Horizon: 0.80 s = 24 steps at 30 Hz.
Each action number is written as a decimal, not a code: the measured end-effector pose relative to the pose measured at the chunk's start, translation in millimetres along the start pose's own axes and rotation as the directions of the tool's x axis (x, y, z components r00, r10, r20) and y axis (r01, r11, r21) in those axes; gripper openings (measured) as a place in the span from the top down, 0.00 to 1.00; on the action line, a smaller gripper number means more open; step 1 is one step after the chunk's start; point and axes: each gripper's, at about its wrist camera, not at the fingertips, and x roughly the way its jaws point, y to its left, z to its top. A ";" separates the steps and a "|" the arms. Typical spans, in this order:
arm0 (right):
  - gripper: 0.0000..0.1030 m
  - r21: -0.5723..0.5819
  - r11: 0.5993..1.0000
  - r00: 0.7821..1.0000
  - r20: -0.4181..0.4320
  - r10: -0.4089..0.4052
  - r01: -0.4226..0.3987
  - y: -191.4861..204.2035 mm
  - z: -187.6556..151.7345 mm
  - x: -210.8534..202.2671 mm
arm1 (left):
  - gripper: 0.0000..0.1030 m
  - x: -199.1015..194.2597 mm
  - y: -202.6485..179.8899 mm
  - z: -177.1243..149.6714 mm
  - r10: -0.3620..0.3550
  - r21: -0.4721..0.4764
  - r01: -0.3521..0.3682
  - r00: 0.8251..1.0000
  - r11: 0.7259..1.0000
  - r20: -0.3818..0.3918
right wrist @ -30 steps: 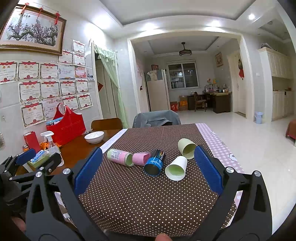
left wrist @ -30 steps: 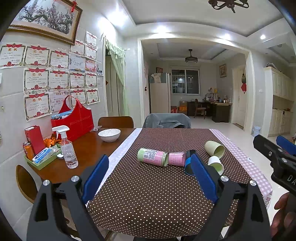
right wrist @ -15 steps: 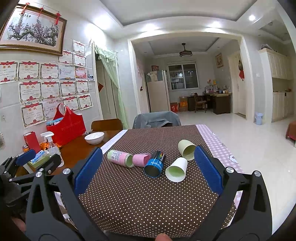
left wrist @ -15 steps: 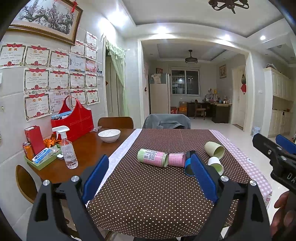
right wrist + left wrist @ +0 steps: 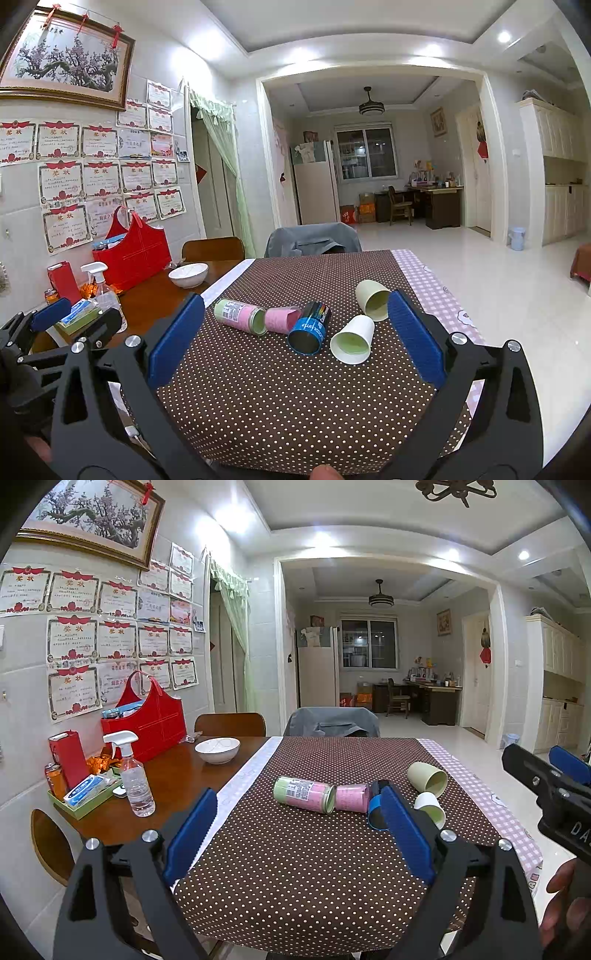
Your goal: Flip cup upside down
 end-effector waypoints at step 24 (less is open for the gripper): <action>0.06 -0.007 1.000 1.000 -0.010 -0.004 0.004 -5.9 2.7 14.1 | 0.14 7.4 4.6 -0.2 0.002 0.011 -0.002 1.000 1.000 -0.008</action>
